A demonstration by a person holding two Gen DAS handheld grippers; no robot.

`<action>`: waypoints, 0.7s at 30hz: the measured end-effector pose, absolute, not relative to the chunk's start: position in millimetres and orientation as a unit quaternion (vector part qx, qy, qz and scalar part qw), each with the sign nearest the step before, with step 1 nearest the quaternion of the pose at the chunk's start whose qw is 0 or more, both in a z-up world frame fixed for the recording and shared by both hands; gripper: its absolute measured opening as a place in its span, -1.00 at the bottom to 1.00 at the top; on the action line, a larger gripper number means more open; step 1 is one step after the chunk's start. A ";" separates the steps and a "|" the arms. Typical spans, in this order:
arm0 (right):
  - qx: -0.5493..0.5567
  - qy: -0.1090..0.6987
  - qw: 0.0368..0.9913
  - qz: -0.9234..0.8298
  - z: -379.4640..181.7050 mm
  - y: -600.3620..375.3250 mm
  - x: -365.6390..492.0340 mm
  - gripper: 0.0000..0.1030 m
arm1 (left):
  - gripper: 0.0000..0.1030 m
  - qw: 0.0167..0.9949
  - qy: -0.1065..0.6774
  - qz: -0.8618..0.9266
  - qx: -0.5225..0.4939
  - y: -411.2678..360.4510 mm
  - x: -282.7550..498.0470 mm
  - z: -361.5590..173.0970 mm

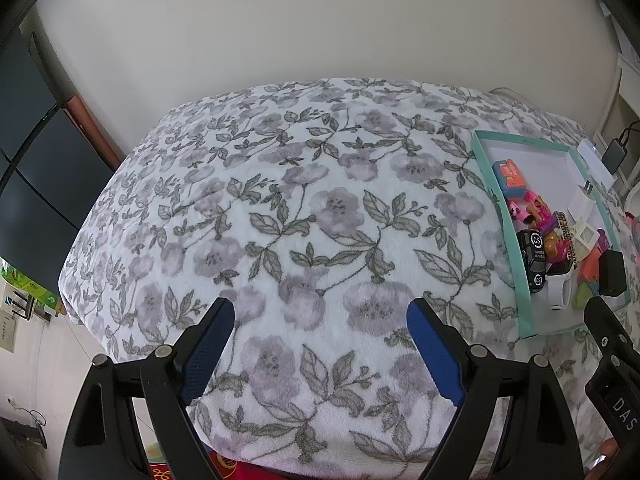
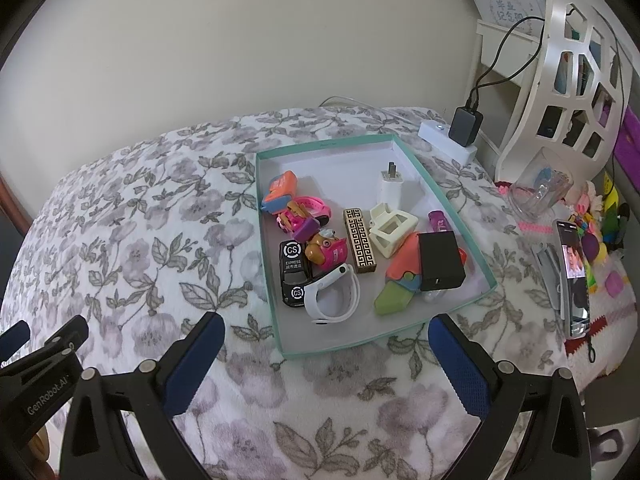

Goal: Organize rigid objects

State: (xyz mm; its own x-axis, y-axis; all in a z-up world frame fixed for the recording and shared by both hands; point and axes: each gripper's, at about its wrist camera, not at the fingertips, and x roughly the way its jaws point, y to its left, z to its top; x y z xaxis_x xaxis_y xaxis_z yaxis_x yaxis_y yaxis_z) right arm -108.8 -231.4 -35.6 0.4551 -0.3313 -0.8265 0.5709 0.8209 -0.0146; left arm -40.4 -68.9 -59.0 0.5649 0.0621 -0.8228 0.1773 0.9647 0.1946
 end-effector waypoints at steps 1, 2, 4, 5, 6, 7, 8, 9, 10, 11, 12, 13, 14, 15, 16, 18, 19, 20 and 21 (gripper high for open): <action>0.134 0.448 0.842 -0.268 -36.0 -231.7 -109.1 1.00 | 0.72 0.875 0.465 -0.034 0.129 -68.8 -40.4 -59.2; 0.134 0.448 0.842 -0.268 -35.8 -231.4 -108.8 1.00 | 0.72 0.875 0.466 -0.034 0.129 -68.9 -40.3 -59.3; 0.134 0.448 0.842 -0.268 -35.8 -231.4 -108.7 1.00 | 0.72 0.874 0.466 -0.035 0.129 -68.7 -40.1 -59.6; 0.134 0.448 0.842 -0.268 -35.9 -231.4 -108.7 1.00 | 0.72 0.874 0.466 -0.035 0.129 -68.6 -40.0 -59.7; 0.134 0.448 0.842 -0.268 -35.9 -231.4 -108.6 1.00 | 0.72 0.874 0.466 -0.035 0.129 -68.7 -40.0 -59.7; 0.134 0.448 0.842 -0.268 -36.4 -231.7 -109.0 1.00 | 0.72 0.874 0.466 -0.035 0.129 -68.6 -40.0 -59.6; 0.134 0.448 0.842 -0.268 -36.0 -231.4 -108.7 1.00 | 0.72 0.874 0.466 -0.036 0.129 -68.6 -39.9 -59.5; 0.134 0.448 0.842 -0.268 -36.0 -231.4 -108.6 1.00 | 0.72 0.874 0.467 -0.035 0.130 -68.6 -39.9 -59.5; 0.134 0.448 0.842 -0.268 -36.4 -231.7 -109.1 1.00 | 0.72 0.874 0.466 -0.035 0.130 -68.6 -40.0 -59.3; 0.134 0.448 0.842 -0.268 -36.2 -231.5 -108.6 1.00 | 0.72 0.874 0.466 -0.036 0.130 -68.6 -39.9 -59.3; 0.134 0.449 0.842 -0.268 -36.5 -231.6 -108.8 1.00 | 0.72 0.874 0.466 -0.036 0.130 -68.7 -40.0 -59.4; 0.134 0.449 0.842 -0.268 -36.2 -231.4 -108.6 1.00 | 0.72 0.875 0.466 -0.036 0.130 -68.8 -40.0 -59.6; 0.133 0.449 0.842 -0.268 -36.2 -231.4 -108.5 1.00 | 0.72 0.875 0.466 -0.035 0.130 -68.8 -40.0 -59.5; 0.133 0.449 0.842 -0.267 -36.6 -231.6 -108.6 1.00 | 0.72 0.874 0.466 -0.036 0.131 -68.9 -40.0 -59.7; 0.133 0.449 0.842 -0.267 -36.8 -231.4 -108.4 1.00 | 0.72 0.874 0.466 -0.036 0.130 -69.0 -40.0 -59.7; 0.133 0.449 0.842 -0.268 -36.6 -231.0 -108.1 1.00 | 0.72 0.874 0.466 -0.035 0.130 -69.4 -40.2 -59.5; 0.133 0.449 0.842 -0.268 -37.2 -230.8 -108.4 1.00 | 0.72 0.875 0.466 -0.034 0.130 -69.5 -40.2 -59.4; 0.133 0.449 0.842 -0.268 -37.2 -230.7 -108.4 1.00 | 0.72 0.875 0.466 -0.034 0.129 -69.5 -40.2 -59.4; 0.133 0.449 0.842 -0.268 -37.4 -230.9 -108.7 1.00 | 0.72 0.875 0.466 -0.034 0.130 -69.6 -40.2 -59.5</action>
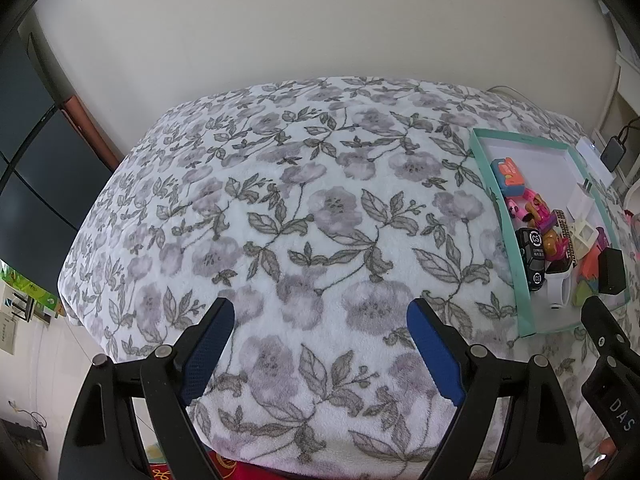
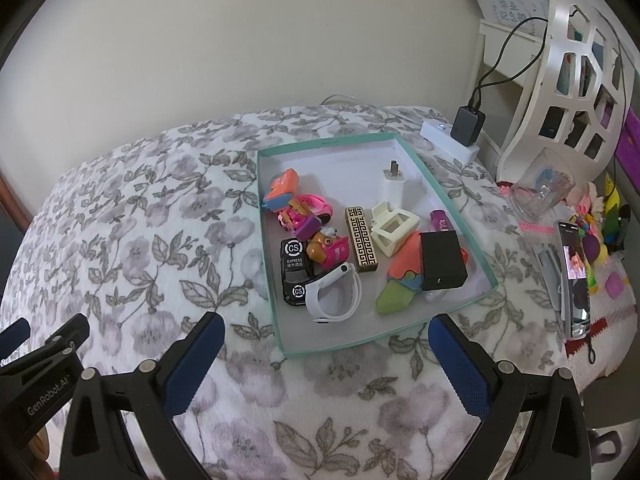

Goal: Organize rigid objects

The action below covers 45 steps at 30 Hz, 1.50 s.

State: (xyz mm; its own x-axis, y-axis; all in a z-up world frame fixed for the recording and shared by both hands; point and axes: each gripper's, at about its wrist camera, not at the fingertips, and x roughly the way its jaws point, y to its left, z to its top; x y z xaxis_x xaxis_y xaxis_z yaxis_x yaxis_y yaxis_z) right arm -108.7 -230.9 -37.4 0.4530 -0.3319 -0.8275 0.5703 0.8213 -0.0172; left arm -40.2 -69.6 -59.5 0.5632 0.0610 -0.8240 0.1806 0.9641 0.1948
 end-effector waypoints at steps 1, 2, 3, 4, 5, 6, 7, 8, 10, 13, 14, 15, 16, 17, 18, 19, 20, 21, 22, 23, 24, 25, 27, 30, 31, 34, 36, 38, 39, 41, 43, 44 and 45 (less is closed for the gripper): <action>0.133 0.449 0.842 -0.268 -37.7 -231.0 -108.6 1.00 | 0.72 0.875 0.466 -0.034 0.130 -69.6 -40.2 -59.6; 0.133 0.450 0.842 -0.268 -37.1 -230.9 -107.9 1.00 | 0.72 0.874 0.466 -0.035 0.130 -69.5 -40.2 -59.5; 0.133 0.450 0.842 -0.268 -37.2 -230.9 -108.1 1.00 | 0.72 0.874 0.466 -0.034 0.130 -69.5 -40.2 -59.5; 0.133 0.450 0.842 -0.268 -36.8 -230.9 -107.6 1.00 | 0.72 0.874 0.466 -0.034 0.130 -69.6 -40.2 -59.4; 0.132 0.450 0.842 -0.268 -36.9 -230.9 -107.6 1.00 | 0.72 0.874 0.466 -0.034 0.130 -69.6 -40.2 -59.4; 0.132 0.450 0.842 -0.268 -36.9 -230.9 -107.5 1.00 | 0.72 0.874 0.466 -0.034 0.130 -69.6 -40.2 -59.6; 0.132 0.450 0.842 -0.267 -37.4 -230.9 -108.0 1.00 | 0.72 0.874 0.466 -0.034 0.130 -69.9 -40.3 -59.4; 0.132 0.450 0.842 -0.268 -37.0 -230.8 -107.4 1.00 | 0.72 0.874 0.466 -0.034 0.130 -69.8 -40.3 -59.5; 0.132 0.450 0.842 -0.268 -37.4 -230.8 -107.8 1.00 | 0.72 0.875 0.466 -0.034 0.130 -70.0 -40.4 -59.4; 0.132 0.450 0.841 -0.268 -37.4 -230.6 -107.5 1.00 | 0.72 0.875 0.466 -0.034 0.130 -70.1 -40.5 -59.8; 0.133 0.450 0.841 -0.268 -37.0 -230.4 -106.8 1.00 | 0.72 0.875 0.466 -0.034 0.130 -70.1 -40.5 -59.7; 0.133 0.450 0.841 -0.268 -37.3 -230.5 -107.2 1.00 | 0.72 0.875 0.466 -0.034 0.130 -70.2 -40.6 -59.8; 0.133 0.450 0.841 -0.268 -36.9 -230.4 -106.7 1.00 | 0.72 0.875 0.466 -0.034 0.130 -70.2 -40.6 -59.9; 0.133 0.450 0.841 -0.268 -37.0 -230.4 -106.7 1.00 | 0.72 0.874 0.466 -0.034 0.130 -70.4 -40.7 -59.9; 0.132 0.451 0.841 -0.268 -37.3 -230.5 -107.0 1.00 | 0.72 0.875 0.466 -0.033 0.130 -70.4 -40.7 -60.0; 0.132 0.451 0.841 -0.268 -37.6 -230.5 -107.2 1.00 | 0.72 0.875 0.466 -0.033 0.129 -70.5 -40.8 -59.9; 0.132 0.451 0.841 -0.268 -37.1 -230.3 -106.5 1.00 | 0.72 0.875 0.466 -0.033 0.129 -70.5 -40.7 -60.1; 0.132 0.451 0.841 -0.268 -37.9 -229.8 -106.9 1.00 | 0.72 0.875 0.466 -0.033 0.129 -70.6 -40.7 -60.2; 0.132 0.451 0.841 -0.268 -37.9 -229.8 -106.8 1.00 | 0.72 0.875 0.466 -0.033 0.129 -70.7 -40.7 -59.9; 0.132 0.451 0.841 -0.268 -37.9 -229.7 -106.9 1.00 | 0.72 0.875 0.466 -0.033 0.129 -70.7 -40.7 -59.9; 0.132 0.451 0.841 -0.268 -37.9 -229.7 -106.7 1.00 | 0.72 0.874 0.466 -0.033 0.129 -70.8 -40.7 -59.9; 0.132 0.451 0.841 -0.268 -37.9 -229.7 -106.7 1.00 | 0.72 0.874 0.466 -0.033 0.129 -70.8 -40.6 -60.0; 0.132 0.451 0.841 -0.268 -37.7 -229.8 -106.6 1.00 | 0.72 0.875 0.466 -0.033 0.129 -70.9 -40.7 -59.8; 0.132 0.451 0.841 -0.268 -38.9 -229.5 -107.5 1.00 | 0.72 0.874 0.466 -0.033 0.130 -71.3 -40.6 -60.1; 0.132 0.451 0.841 -0.268 -39.0 -229.5 -108.0 1.00 | 0.72 0.874 0.466 -0.033 0.130 -71.5 -40.6 -59.8; 0.132 0.451 0.841 -0.268 -38.3 -230.1 -106.8 1.00 | 0.72 0.875 0.466 -0.034 0.130 -71.9 -40.9 -59.7; 0.132 0.451 0.841 -0.268 -38.7 -230.0 -107.3 1.00 | 0.72 0.875 0.465 -0.036 0.132 -71.8 -41.3 -59.9; 0.132 0.452 0.841 -0.268 -38.4 -230.1 -106.7 1.00 | 0.72 0.875 0.464 -0.038 0.134 -71.2 -41.6 -59.7; 0.132 0.452 0.841 -0.268 -38.7 -230.0 -107.3 1.00 | 0.72 0.875 0.463 -0.038 0.134 -71.2 -41.9 -59.6; 0.132 0.452 0.841 -0.268 -38.5 -230.1 -106.6 1.00 | 0.72 0.876 0.461 -0.041 0.135 -70.4 -42.3 -58.9; 0.132 0.452 0.841 -0.268 -38.4 -230.1 -106.4 1.00 | 0.72 0.877 0.458 -0.043 0.136 -69.6 -42.8 -57.4; 0.132 0.452 0.841 -0.268 -38.5 -230.1 -106.5 1.00 | 0.72 0.878 0.457 -0.044 0.137 -69.5 -43.1 -56.7; 0.132 0.452 0.841 -0.268 -38.4 -230.1 -106.3 1.00 | 0.72 0.878 0.456 -0.044 0.138 -69.4 -43.3 -56.4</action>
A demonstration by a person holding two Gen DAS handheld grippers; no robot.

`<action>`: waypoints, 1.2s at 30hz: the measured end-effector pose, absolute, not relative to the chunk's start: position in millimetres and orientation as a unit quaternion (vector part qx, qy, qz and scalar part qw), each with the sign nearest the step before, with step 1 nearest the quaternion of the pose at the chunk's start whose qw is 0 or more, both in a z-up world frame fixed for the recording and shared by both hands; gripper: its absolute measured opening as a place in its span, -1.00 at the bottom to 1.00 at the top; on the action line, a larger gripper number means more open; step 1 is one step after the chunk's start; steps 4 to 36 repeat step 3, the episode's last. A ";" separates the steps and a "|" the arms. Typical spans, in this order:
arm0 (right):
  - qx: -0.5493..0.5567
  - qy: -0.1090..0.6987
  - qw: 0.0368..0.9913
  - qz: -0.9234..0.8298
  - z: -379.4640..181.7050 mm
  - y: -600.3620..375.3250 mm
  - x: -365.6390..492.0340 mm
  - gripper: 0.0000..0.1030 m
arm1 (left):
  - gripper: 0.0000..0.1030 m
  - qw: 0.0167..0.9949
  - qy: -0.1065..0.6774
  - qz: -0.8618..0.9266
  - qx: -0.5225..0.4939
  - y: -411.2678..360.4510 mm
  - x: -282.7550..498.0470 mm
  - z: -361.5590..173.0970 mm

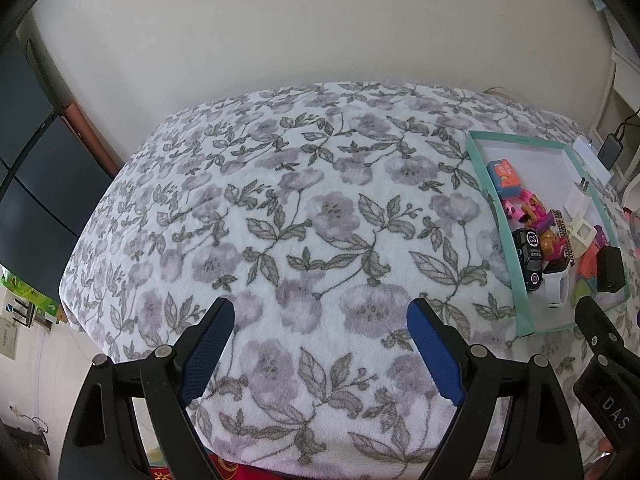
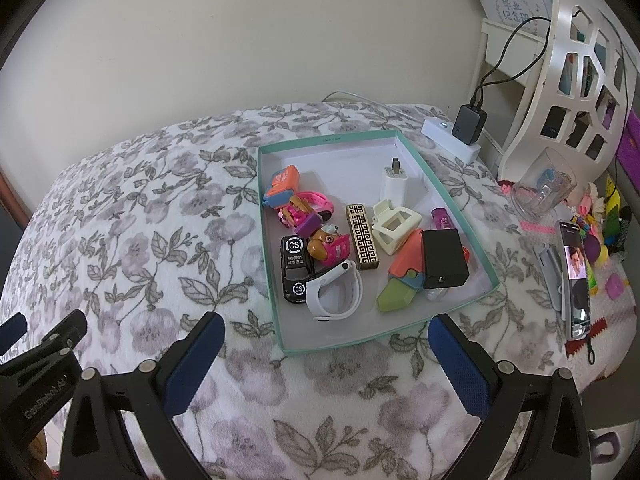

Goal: Organize rigid objects

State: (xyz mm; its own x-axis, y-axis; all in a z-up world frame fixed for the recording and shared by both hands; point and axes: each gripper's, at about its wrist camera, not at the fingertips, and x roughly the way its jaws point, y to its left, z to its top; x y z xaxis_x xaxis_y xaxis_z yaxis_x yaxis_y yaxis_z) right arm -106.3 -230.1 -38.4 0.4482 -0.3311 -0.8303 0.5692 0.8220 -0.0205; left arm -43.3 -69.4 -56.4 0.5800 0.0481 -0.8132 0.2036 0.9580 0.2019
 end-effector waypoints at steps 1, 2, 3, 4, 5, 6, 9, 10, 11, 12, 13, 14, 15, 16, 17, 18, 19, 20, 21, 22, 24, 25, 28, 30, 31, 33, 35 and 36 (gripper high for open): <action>0.132 0.452 0.841 -0.268 -38.3 -230.1 -106.3 1.00 | 0.72 0.878 0.456 -0.046 0.139 -69.5 -43.5 -56.3; 0.132 0.452 0.841 -0.268 -38.4 -230.0 -106.3 1.00 | 0.72 0.877 0.457 -0.047 0.139 -69.2 -43.4 -56.4; 0.132 0.452 0.841 -0.268 -38.4 -230.0 -106.3 1.00 | 0.72 0.877 0.457 -0.049 0.139 -69.4 -43.2 -56.4; 0.132 0.452 0.841 -0.268 -38.4 -230.0 -106.3 1.00 | 0.72 0.877 0.457 -0.049 0.139 -69.4 -43.2 -56.4; 0.132 0.452 0.841 -0.268 -38.4 -230.0 -106.3 1.00 | 0.72 0.877 0.457 -0.049 0.139 -69.4 -43.2 -56.4; 0.132 0.452 0.841 -0.268 -38.4 -230.0 -106.3 1.00 | 0.72 0.877 0.457 -0.049 0.139 -69.4 -43.2 -56.4; 0.132 0.452 0.841 -0.268 -38.4 -230.0 -106.3 1.00 | 0.72 0.877 0.457 -0.049 0.139 -69.4 -43.2 -56.4; 0.132 0.452 0.841 -0.268 -38.4 -230.0 -106.3 1.00 | 0.72 0.877 0.457 -0.049 0.139 -69.4 -43.2 -56.4; 0.132 0.452 0.841 -0.268 -38.4 -230.0 -106.3 1.00 | 0.72 0.877 0.457 -0.049 0.139 -69.4 -43.2 -56.4; 0.132 0.452 0.841 -0.268 -38.4 -230.0 -106.3 1.00 | 0.72 0.877 0.457 -0.049 0.139 -69.4 -43.2 -56.4; 0.132 0.452 0.841 -0.268 -38.4 -230.0 -106.3 1.00 | 0.72 0.877 0.457 -0.049 0.139 -69.4 -43.2 -56.4; 0.132 0.452 0.841 -0.268 -38.4 -230.0 -106.3 1.00 | 0.72 0.877 0.457 -0.049 0.139 -69.4 -43.2 -56.4; 0.132 0.452 0.841 -0.268 -38.4 -230.0 -106.3 1.00 | 0.72 0.877 0.457 -0.049 0.139 -69.4 -43.2 -56.4; 0.132 0.452 0.841 -0.268 -38.4 -230.0 -106.3 1.00 | 0.72 0.877 0.457 -0.049 0.139 -69.4 -43.2 -56.4; 0.132 0.452 0.841 -0.268 -38.4 -230.0 -106.3 1.00 | 0.72 0.877 0.457 -0.049 0.139 -69.4 -43.2 -56.4; 0.132 0.452 0.841 -0.268 -38.4 -230.0 -106.3 1.00 | 0.72 0.877 0.457 -0.049 0.139 -69.4 -43.2 -56.4; 0.132 0.452 0.841 -0.268 -38.4 -230.0 -106.3 1.00 | 0.72 0.877 0.457 -0.049 0.139 -69.4 -43.2 -56.4; 0.132 0.452 0.841 -0.268 -38.4 -230.0 -106.3 1.00 | 0.72 0.877 0.457 -0.049 0.139 -69.4 -43.2 -56.4; 0.132 0.452 0.841 -0.268 -38.4 -230.0 -106.3 1.00 | 0.72 0.877 0.457 -0.049 0.139 -69.4 -43.2 -56.4; 0.132 0.452 0.841 -0.268 -38.4 -230.0 -106.3 1.00 | 0.72 0.877 0.457 -0.049 0.139 -69.4 -43.2 -56.4; 0.132 0.452 0.841 -0.268 -38.4 -230.0 -106.3 1.00 | 0.72 0.877 0.457 -0.049 0.139 -69.4 -43.2 -56.4; 0.132 0.452 0.841 -0.268 -38.4 -230.0 -106.3 1.00 | 0.72 0.877 0.457 -0.049 0.139 -69.4 -43.2 -56.4; 0.132 0.452 0.841 -0.268 -38.4 -230.0 -106.3 1.00 | 0.72 0.877 0.457 -0.049 0.139 -69.4 -43.2 -56.4; 0.132 0.452 0.841 -0.268 -38.4 -230.0 -106.3 1.00 | 0.72 0.877 0.457 -0.049 0.139 -69.4 -43.2 -56.4; 0.132 0.452 0.841 -0.268 -38.4 -230.0 -106.3 1.00 | 0.72 0.877 0.457 -0.049 0.139 -69.4 -43.2 -56.4; 0.132 0.452 0.841 -0.268 -38.4 -230.0 -106.3 1.00 | 0.72 0.877 0.457 -0.049 0.139 -69.4 -43.2 -56.4; 0.132 0.452 0.841 -0.268 -38.4 -230.0 -106.3 1.00 | 0.72 0.877 0.457 -0.049 0.139 -69.4 -43.2 -56.4; 0.132 0.452 0.841 -0.268 -38.4 -230.0 -106.3 1.00 | 0.72 0.877 0.457 -0.049 0.139 -69.4 -43.2 -56.4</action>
